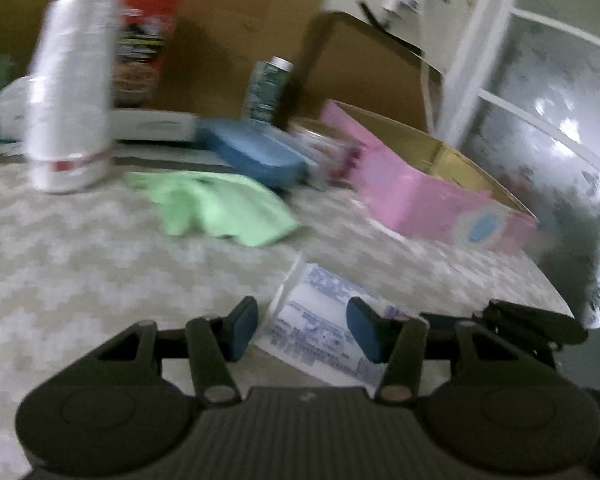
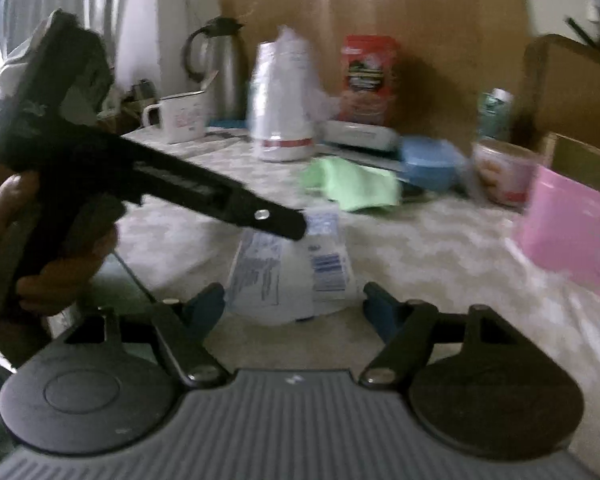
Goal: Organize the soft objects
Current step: 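Carry the white package to the pink tin and release it inside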
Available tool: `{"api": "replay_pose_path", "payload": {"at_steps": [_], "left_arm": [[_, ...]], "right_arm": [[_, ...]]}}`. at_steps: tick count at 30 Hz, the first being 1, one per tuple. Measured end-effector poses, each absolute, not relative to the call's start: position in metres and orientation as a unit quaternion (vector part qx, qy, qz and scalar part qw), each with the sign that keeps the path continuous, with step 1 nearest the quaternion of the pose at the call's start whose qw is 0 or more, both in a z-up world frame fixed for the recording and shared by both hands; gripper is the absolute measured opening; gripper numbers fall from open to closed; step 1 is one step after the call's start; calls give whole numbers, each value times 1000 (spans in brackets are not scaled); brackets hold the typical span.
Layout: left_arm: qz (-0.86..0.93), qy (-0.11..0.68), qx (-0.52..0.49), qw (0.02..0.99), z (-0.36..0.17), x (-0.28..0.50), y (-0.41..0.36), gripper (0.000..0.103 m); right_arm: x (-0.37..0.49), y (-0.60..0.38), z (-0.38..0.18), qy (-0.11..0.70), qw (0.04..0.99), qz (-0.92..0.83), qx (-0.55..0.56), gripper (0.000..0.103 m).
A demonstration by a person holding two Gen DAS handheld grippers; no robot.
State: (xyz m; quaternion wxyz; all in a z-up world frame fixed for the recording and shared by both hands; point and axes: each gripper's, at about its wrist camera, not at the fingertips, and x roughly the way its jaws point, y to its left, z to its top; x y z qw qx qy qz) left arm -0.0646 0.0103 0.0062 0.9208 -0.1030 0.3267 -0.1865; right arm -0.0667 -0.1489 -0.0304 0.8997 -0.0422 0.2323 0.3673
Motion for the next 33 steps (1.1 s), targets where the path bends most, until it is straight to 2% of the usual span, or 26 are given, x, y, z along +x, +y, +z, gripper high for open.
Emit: {"api": "replay_pose_path", "payload": {"at_steps": [3,8,18,21,24,26,33], "left_arm": [[-227,340,-92,908,7,-58,-22,50],[-274,348,-41,896,8,-46,-89,58],[-324,363,-8,874,10,-27,-162,58],[-321,367,-11,873,10,-23,-166,57],[-317,372,-17,872,16,-18,-165,49],[-320,362,-32,875,28,-12,-166,45],[-315,273,-18,909,95,20,-178,45]], "right_arm": [[-71,-179,-35,229,912,339,-22,79],[-81,-227,-42,223,934,280,2,79],[-102,-289,-61,188,962,199,22,81],[-105,-292,-65,175,964,199,11,79],[-106,-294,-68,166,966,199,8,76],[-107,-299,-65,165,966,198,23,75],[-84,-310,-14,80,978,188,46,75]]}}
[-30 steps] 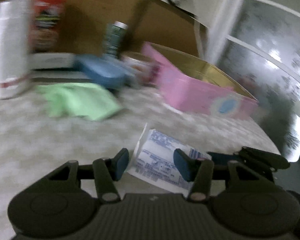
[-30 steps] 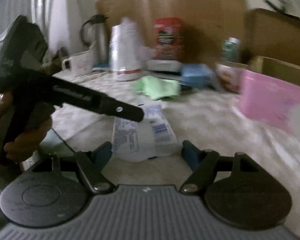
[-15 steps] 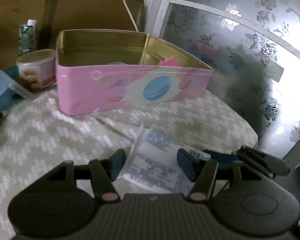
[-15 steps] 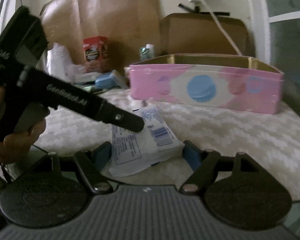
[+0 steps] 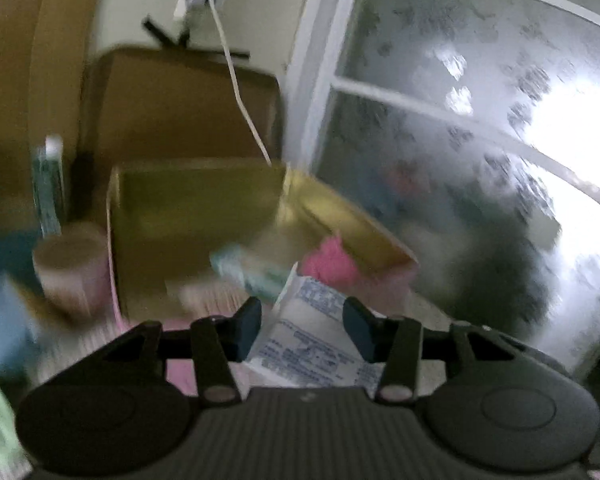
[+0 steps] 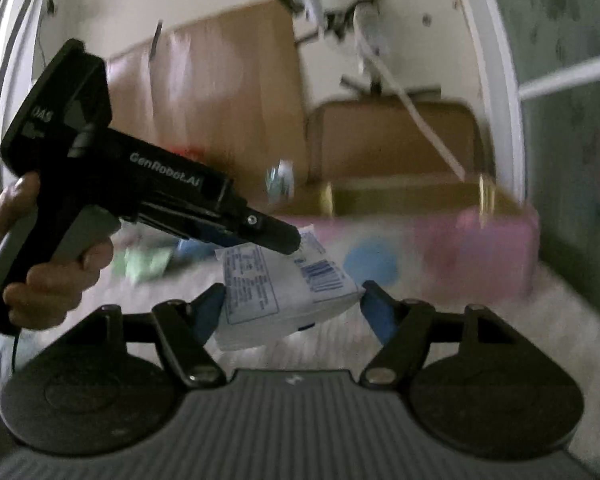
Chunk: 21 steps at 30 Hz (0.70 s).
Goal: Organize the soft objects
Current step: 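Carry the white package to the pink tin and release it inside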
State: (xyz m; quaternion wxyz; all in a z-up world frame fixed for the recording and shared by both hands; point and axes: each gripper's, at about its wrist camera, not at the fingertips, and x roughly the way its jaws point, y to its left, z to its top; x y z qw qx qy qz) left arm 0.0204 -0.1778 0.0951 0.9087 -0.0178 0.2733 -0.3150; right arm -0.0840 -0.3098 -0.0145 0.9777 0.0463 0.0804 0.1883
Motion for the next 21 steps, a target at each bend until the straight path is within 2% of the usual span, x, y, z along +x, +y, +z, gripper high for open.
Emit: {"api": "replay_pose_path", "payload": {"at_steps": [4,8,12,18,20,21], "left_arm": [[-266,269,-24,925,103,74,-189,57],[-207,285,-69,933,92,105,-178,58],[-219,279,-88,931,85,81,-148,58],[-222,254,-101,936,80,24,-76,58],[-194,253,-102,942,73,8,-45,58],[-172,253,-99,947,69,3,-32,58]], "right_arm": [[-38,-306,6,66,983,168,42,75],[27,-293,6,107,987,119,26,79],[63,-288,-6,145,986,83,12,79],[32,-294,3,108,988,87,61,78],[25,-289,9,96,988,98,74,64],[23,-285,14,93,987,108,80,61]]}}
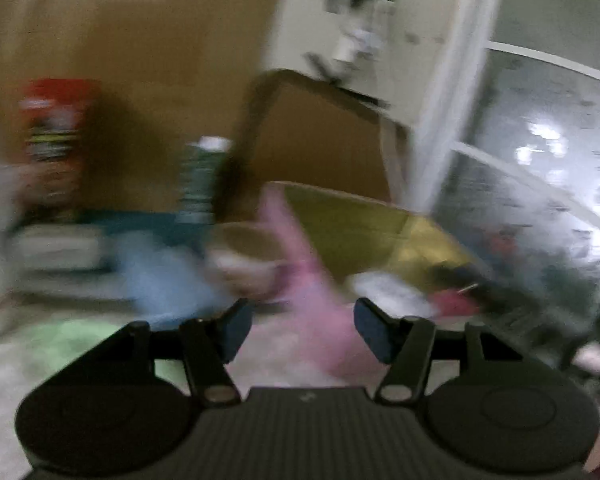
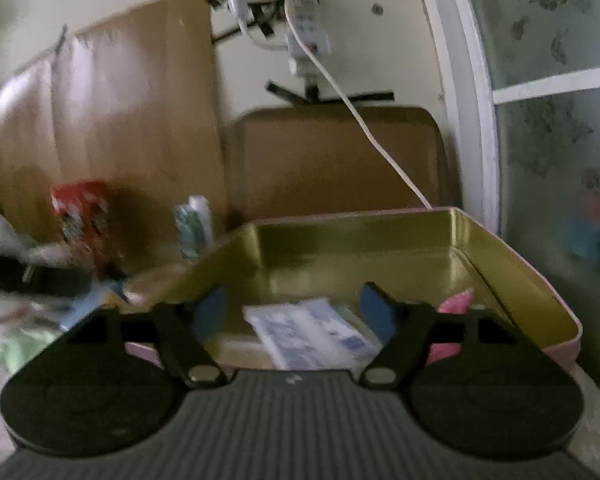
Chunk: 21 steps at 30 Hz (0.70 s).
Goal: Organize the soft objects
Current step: 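Carry the white package to the pink tin and release it inside, then grasp the clear plastic packet with the right gripper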
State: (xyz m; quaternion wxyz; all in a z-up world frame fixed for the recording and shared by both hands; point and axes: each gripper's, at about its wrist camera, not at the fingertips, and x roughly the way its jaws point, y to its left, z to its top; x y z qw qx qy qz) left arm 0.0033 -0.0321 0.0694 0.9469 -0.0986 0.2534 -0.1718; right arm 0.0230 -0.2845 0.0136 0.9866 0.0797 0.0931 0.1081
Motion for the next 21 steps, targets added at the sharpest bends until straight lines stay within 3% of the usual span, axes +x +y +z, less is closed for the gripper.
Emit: {"api": "replay_pose_path", "payload": {"at_steps": [2,4,11,17,21], "left_arm": [[-115,264,-92,953,59,-3,-1,58],[-59,276,-86,955,48,-7,24,57],[6,286,-106,952,15,-21,80,55],[-29,257,-157,953,16,-30,95,58],[-38,244,-171,954,15,-34,100,58]], "right_arm": [[22,-273,24,88,982,139,89,49],[19,-253,33,89,975,187,86,44],[40,-148,33,147,949,277,16,44],[82,-85,8,181,956,200,-112,44],[95,-82,-2,206,954,173,-134,42]]}}
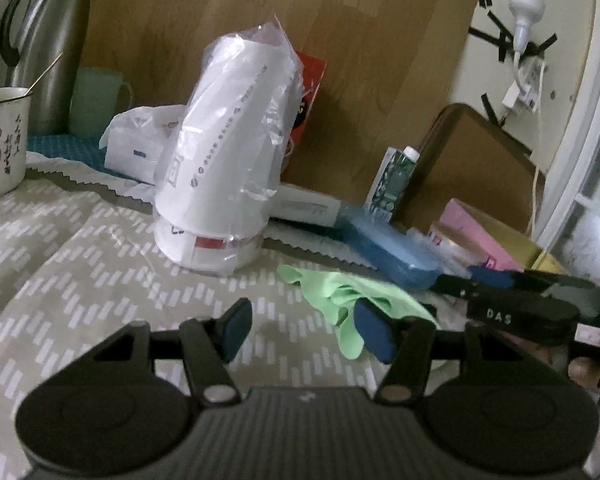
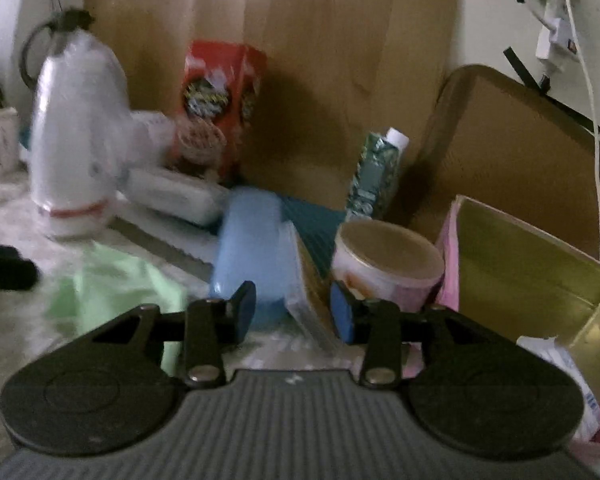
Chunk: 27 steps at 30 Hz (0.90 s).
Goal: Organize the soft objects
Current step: 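Grasp the clear plastic packet with the right gripper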
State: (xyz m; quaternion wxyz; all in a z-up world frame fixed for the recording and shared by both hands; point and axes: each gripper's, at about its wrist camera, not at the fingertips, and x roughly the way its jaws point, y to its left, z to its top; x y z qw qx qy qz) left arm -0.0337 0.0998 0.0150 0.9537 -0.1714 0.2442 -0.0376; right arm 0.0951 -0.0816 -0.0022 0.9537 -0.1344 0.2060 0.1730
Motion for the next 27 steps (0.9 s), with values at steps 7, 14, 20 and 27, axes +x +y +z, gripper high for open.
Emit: {"api": "replay_pose_path", "payload": {"at_steps": [7,14,20,27], "left_arm": [[-40,236,-172,955,15,-35,99,58],[-36,233,-192,953,15,-37,108,58],[-55,239,-194,950,15,-34,110,58],[-129,254,-167,944,25,-41,65,58]], "right_arm": [[96,-78,-3,205,953,168,-148,41],[81,-88,5,201,954,196,-109,13],[16,-161,16,226,931,280,65,13],[-37,-253,-14,270,907,267,184,18]]}}
